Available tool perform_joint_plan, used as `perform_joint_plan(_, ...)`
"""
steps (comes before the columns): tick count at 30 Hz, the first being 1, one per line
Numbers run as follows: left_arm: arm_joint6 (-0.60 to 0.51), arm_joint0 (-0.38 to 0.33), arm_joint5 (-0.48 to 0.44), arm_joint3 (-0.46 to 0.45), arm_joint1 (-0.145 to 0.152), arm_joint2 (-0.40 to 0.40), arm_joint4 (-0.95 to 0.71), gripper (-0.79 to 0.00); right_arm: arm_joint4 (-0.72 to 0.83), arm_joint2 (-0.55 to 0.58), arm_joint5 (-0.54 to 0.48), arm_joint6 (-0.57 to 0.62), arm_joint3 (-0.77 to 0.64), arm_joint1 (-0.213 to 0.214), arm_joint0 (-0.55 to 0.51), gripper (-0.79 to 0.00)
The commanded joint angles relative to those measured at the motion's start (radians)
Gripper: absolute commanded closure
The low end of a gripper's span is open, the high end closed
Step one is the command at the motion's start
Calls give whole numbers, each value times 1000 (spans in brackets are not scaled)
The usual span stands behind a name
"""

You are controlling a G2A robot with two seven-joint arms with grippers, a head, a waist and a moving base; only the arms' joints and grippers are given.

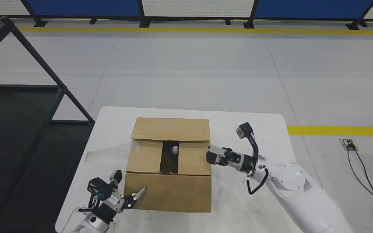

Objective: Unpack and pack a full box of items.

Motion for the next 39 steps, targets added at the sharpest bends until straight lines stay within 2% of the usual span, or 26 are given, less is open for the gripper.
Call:
perform_joint_plan(1, 5, 8, -4, -5, 1, -11, -13, -785, -1, 1, 6, 0, 4, -2, 5, -785)
perform_joint_plan(10, 17, 18, 2, -8, 2, -23, -9, -785, 8, 1, 9, -5, 2, -3, 1, -785)
perform_joint_plan(15, 17, 18, 2, -8, 2, -23, -9, -785, 86, -1, 117, -48, 10, -18, 13, -785)
perform_joint_plan(20, 17, 18, 2, -8, 2, -23, -9, -785, 93, -31, 203, -106, 57, -43, 62, -785)
perform_joint_plan(24, 17, 18, 2, -8, 2, -23, -9, -785, 82, -61, 245, -115, 89, -61, 97, -785)
perform_joint_plan(28, 17, 18, 2, -8, 2, -23, -9, -785, 83, -79, 245, -110, 119, -78, 123, -785)
perform_joint_plan(30, 17, 18, 2, -8, 2, -23, -9, -785, 76, -83, 236, -131, 132, -86, 133, -785)
perform_joint_plan(39, 17, 18, 2, -8, 2, -23, -9, -785, 87, -120, 210, -359, 165, -144, 173, -785)
